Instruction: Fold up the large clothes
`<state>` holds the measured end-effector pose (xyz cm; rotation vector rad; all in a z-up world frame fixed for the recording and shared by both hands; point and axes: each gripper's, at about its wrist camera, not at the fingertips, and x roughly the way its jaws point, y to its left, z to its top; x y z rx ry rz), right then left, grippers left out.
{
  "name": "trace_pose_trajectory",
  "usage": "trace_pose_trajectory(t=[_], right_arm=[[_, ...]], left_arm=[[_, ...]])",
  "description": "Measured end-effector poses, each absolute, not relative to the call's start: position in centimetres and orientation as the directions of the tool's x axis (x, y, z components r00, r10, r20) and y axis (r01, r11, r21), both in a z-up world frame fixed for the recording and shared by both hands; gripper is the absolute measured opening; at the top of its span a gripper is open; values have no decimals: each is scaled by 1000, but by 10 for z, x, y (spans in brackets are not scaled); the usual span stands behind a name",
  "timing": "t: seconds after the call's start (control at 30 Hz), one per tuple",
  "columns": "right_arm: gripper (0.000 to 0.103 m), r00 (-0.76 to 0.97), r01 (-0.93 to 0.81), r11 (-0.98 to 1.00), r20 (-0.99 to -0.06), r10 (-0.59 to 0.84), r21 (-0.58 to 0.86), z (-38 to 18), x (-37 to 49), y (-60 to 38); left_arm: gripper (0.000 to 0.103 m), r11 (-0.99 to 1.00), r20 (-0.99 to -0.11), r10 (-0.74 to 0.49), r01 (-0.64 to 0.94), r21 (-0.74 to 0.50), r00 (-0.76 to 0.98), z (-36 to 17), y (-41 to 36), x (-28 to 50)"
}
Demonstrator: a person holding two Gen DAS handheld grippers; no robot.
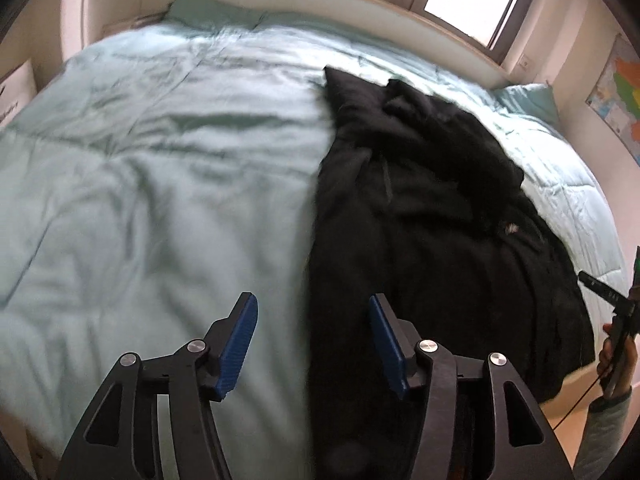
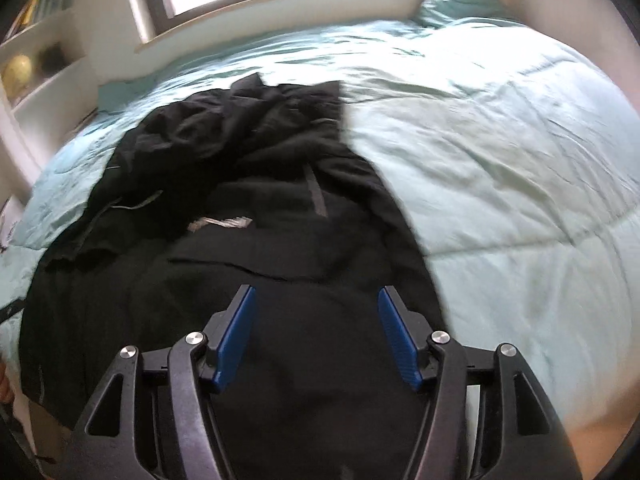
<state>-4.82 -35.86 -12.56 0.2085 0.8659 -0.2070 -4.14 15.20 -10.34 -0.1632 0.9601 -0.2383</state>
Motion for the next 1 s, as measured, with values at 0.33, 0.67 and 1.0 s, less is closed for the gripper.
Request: trace_pose_trajectory(t=[0.33, 0.67, 1.0], right_arm=[[66, 556, 392, 919, -807, -202, 40, -142, -105, -397], [66, 521, 400, 911, -843, -134, 102, -156, -128, -421], [47, 512, 286, 950, -858, -39, 128, -161, -136, -400]], left_arm=[[64, 902, -777, -427, 155, -404, 463, -131, 159, -63], [64, 920, -781, -393, 211, -332, 486, -119, 130, -56], [64, 922, -789, -384, 248, -298, 480, -116, 128, -77]])
